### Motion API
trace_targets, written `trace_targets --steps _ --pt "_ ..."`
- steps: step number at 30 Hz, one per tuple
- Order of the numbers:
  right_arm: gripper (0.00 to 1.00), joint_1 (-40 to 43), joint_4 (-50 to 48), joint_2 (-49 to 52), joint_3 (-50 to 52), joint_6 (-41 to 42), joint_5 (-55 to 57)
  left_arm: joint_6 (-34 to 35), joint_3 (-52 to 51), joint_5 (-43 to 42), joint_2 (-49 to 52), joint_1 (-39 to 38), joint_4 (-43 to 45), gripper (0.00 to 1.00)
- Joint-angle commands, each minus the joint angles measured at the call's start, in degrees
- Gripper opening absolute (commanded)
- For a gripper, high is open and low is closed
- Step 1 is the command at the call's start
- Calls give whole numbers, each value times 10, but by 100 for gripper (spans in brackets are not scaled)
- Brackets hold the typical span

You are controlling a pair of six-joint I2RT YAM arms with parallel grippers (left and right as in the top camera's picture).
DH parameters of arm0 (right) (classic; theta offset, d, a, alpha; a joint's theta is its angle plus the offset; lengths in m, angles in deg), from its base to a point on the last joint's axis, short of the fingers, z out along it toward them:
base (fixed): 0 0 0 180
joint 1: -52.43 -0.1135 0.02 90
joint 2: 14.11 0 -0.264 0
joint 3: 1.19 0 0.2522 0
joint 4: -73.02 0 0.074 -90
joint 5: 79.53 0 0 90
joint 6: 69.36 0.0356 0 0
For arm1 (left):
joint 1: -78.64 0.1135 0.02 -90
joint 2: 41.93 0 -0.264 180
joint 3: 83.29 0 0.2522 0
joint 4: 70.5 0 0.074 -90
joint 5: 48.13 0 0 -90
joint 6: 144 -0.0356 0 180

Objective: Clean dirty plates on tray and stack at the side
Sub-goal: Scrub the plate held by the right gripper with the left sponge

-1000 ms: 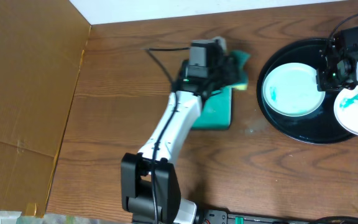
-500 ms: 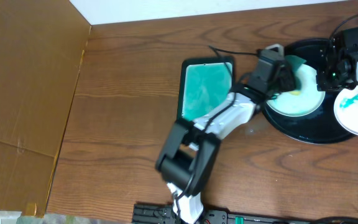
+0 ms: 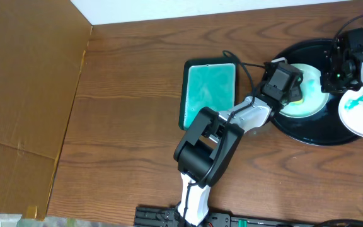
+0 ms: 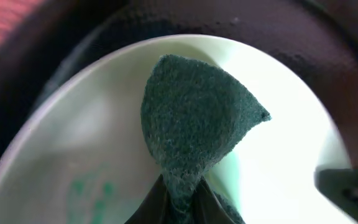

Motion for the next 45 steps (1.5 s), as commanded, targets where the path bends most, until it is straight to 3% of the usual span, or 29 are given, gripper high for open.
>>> trace_targets --steps 1,6,10,13,19,20,25,29,37,45 --pt "1 -7 9 -4 0 6 21 -67 -4 126 0 28 -50 8" --pt "1 -7 10 -4 0 6 21 -91 -4 212 -24 35 -84 7" --pt "1 -7 10 -4 0 6 21 -96 -4 204 -54 33 -83 7" --pt "1 -7 10 -4 0 6 21 -92 -4 131 -76 30 -68 7" --pt "1 -7 10 -4 0 6 21 -27 -4 -144 -66 25 11 7" --pt "1 -7 9 -4 0 6 21 -23 -4 -149 -62 22 16 7" --pt "1 -7 10 -4 0 6 21 -29 -4 -140 -28 13 18 8" --pt "1 -7 10 -4 0 6 21 -37 -4 -76 1 18 16 7" --pt "1 -7 13 -4 0 4 21 -150 -4 10 26 46 16 7" --pt "1 -7 17 -4 0 4 21 -217 -4 129 26 76 -13 8"
